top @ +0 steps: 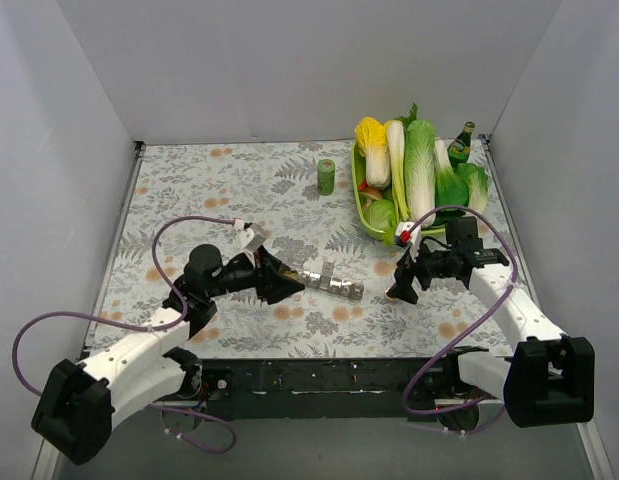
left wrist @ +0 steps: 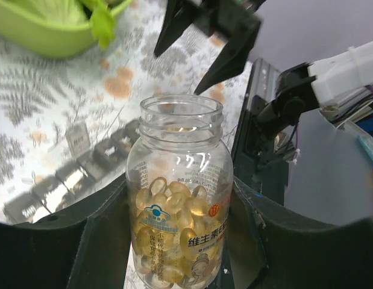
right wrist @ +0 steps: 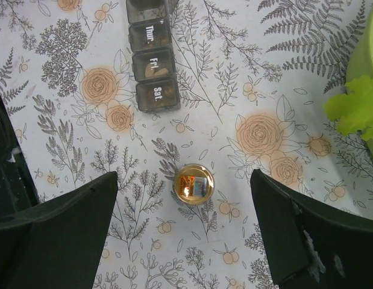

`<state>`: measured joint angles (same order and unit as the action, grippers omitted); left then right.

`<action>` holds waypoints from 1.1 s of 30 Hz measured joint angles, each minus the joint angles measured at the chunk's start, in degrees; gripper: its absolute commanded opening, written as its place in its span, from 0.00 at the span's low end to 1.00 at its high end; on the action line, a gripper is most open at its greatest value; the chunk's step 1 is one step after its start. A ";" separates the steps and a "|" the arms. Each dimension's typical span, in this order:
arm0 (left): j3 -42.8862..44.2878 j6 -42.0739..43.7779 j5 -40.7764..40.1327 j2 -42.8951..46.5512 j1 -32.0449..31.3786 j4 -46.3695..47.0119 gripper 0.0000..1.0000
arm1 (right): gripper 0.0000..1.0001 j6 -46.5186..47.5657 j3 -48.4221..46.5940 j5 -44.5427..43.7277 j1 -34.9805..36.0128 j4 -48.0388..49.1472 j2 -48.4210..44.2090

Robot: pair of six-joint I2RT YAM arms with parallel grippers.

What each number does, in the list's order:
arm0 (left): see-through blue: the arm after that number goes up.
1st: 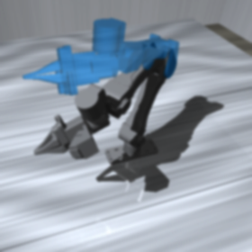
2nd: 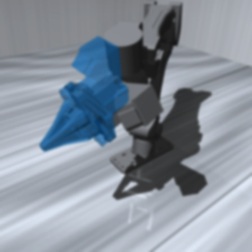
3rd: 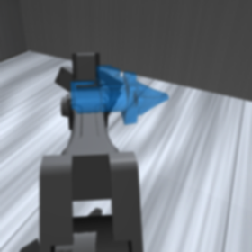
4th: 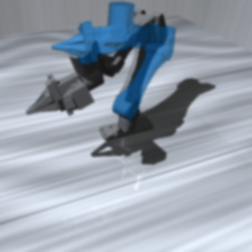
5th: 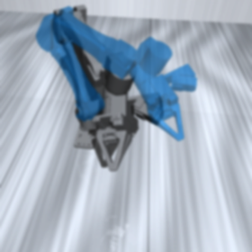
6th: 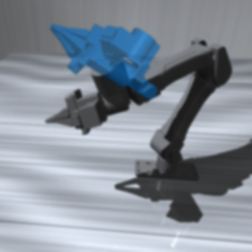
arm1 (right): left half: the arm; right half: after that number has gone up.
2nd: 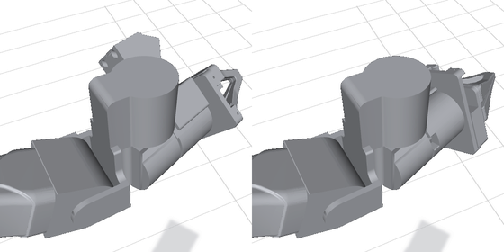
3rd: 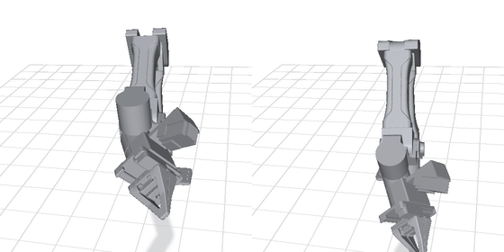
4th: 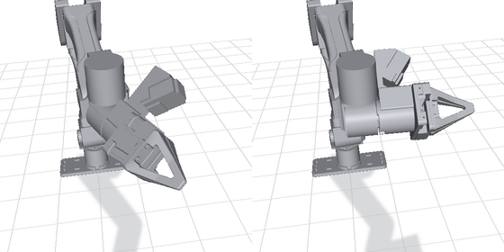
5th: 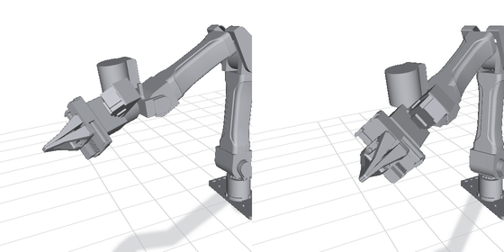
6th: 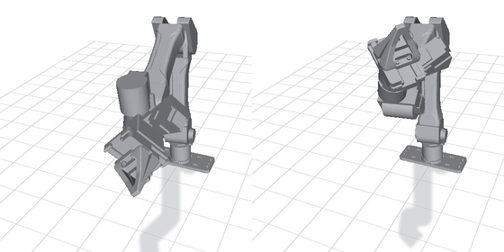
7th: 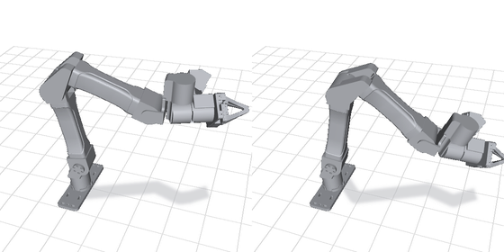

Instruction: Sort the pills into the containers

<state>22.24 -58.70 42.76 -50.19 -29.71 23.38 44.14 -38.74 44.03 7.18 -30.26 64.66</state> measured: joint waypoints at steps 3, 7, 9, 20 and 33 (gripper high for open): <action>0.00 0.24 -2.62 -4.63 -1.84 -3.10 0.00 | 0.98 -0.07 0.07 -0.26 -0.37 0.11 -0.98; 0.28 1.55 -5.11 -10.82 -3.63 -7.13 0.00 | 0.98 -0.44 0.31 -1.29 -0.74 0.42 -2.12; 0.94 2.43 -5.99 -14.03 -4.59 -9.07 0.00 | 0.98 -0.50 0.31 -1.81 -0.90 0.44 -2.43; 9.66 9.92 -9.20 -26.69 -7.69 -18.10 0.00 | 0.98 -0.52 0.44 -2.12 -1.20 0.44 -5.79; 18.84 17.97 -12.00 -34.58 -9.03 -30.36 0.00 | 0.98 -0.70 1.09 -2.32 -1.22 0.42 -7.74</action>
<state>41.08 -40.73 30.76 -84.77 -38.74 -6.98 43.44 -37.65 41.71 5.96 -29.85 56.93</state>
